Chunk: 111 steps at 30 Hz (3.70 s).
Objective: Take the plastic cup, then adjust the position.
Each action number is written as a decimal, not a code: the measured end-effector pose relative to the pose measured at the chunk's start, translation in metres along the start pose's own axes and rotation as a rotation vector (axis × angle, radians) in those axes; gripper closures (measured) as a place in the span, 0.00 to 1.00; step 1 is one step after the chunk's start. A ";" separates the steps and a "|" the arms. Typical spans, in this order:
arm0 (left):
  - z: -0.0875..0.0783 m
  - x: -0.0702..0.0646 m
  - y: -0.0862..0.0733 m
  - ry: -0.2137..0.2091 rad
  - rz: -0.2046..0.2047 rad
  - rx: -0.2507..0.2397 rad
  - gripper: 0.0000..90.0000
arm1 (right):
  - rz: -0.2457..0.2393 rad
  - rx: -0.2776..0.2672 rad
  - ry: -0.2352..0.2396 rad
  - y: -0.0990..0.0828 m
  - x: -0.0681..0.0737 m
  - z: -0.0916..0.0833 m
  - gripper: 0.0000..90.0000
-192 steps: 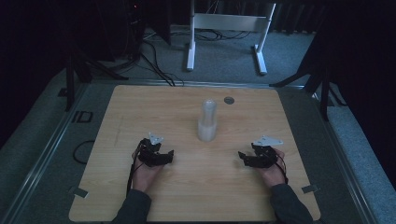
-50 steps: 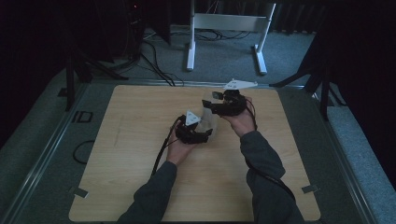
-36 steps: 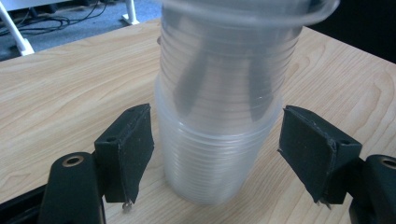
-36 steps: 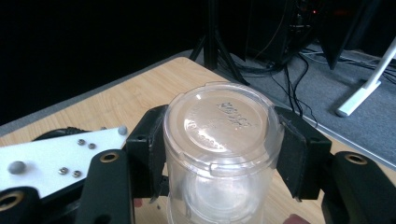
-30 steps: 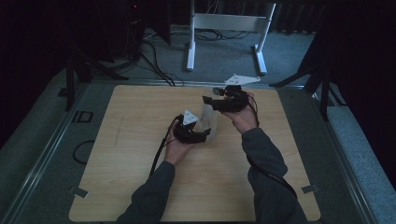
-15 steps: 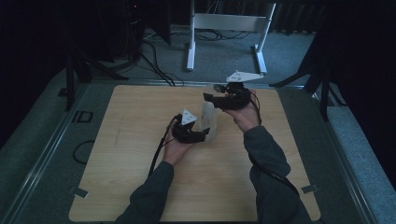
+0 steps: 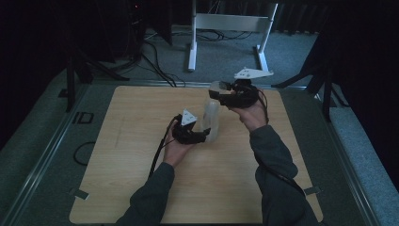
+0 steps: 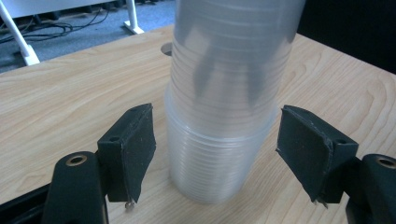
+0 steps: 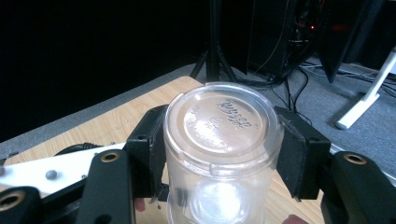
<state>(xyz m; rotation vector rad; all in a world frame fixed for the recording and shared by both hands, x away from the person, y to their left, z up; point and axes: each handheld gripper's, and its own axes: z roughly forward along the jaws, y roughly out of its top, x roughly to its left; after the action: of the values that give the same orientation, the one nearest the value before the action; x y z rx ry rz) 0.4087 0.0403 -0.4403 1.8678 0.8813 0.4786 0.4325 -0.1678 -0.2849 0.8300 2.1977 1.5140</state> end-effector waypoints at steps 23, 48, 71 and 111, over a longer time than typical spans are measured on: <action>-0.019 -0.001 -0.004 -0.015 0.005 -0.039 0.30 | -0.005 0.009 -0.034 -0.003 -0.005 -0.034 0.46; -0.039 -0.024 -0.006 -0.080 0.050 -0.096 0.29 | 0.038 0.042 -0.037 -0.050 -0.007 -0.057 0.46; -0.039 -0.052 0.004 -0.167 0.099 -0.150 0.28 | 0.209 0.003 0.070 -0.094 -0.009 -0.050 0.46; -0.023 -0.067 0.001 -0.208 0.095 -0.160 0.18 | 0.388 -0.076 0.143 -0.132 -0.010 -0.046 0.46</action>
<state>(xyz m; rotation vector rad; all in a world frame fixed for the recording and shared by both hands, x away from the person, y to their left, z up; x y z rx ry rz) 0.3499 0.0039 -0.4252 1.7803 0.6003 0.3922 0.3780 -0.2414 -0.3904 1.2102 2.1481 1.8751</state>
